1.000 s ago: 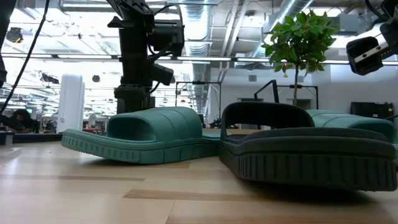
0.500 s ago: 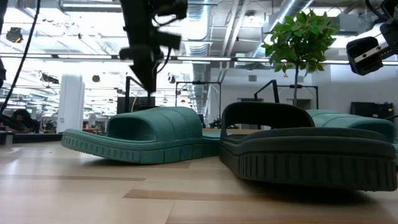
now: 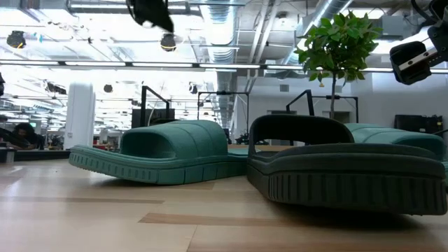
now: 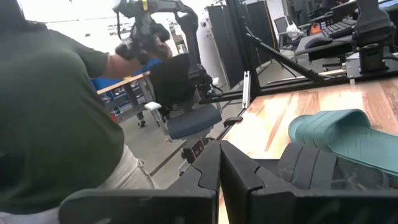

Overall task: Pick and place slides into the shelf
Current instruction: Put the black slide on the shelf

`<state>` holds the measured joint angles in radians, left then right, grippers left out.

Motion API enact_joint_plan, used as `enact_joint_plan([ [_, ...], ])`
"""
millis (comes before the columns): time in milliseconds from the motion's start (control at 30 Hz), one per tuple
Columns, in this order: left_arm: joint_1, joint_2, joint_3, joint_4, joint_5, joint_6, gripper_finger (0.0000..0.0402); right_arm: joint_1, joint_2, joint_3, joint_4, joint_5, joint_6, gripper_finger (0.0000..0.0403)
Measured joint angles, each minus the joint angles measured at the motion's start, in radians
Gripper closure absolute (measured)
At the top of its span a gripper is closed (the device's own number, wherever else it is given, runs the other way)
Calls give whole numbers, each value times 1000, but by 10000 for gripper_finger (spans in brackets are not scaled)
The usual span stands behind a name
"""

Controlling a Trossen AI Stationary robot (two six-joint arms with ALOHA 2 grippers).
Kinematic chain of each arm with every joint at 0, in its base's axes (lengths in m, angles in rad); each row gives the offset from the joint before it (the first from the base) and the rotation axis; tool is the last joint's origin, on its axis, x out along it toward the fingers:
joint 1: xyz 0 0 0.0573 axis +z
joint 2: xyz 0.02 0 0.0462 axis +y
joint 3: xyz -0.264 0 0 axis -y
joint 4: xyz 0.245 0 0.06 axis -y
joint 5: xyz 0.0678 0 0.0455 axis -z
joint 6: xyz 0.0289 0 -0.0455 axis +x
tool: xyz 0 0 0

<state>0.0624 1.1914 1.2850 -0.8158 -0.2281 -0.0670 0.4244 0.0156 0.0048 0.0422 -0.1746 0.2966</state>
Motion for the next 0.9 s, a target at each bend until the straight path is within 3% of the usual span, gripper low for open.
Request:
enact_joint_plan([
  [233, -101, -179, -113, 325, -4, -106, 267, 0, 0, 0, 0, 0, 0, 401],
  [567, -273, -313, -537, 838, -113, -359, 267, 0, 0, 0, 0, 0, 0, 401],
  [767, -358, -361, -681, 873, -247, -498, 267, 0, 0, 0, 0, 0, 0, 401],
  [900, -406, -396, -732, 816, -252, -568, 267, 0, 0, 0, 0, 0, 0, 401],
])
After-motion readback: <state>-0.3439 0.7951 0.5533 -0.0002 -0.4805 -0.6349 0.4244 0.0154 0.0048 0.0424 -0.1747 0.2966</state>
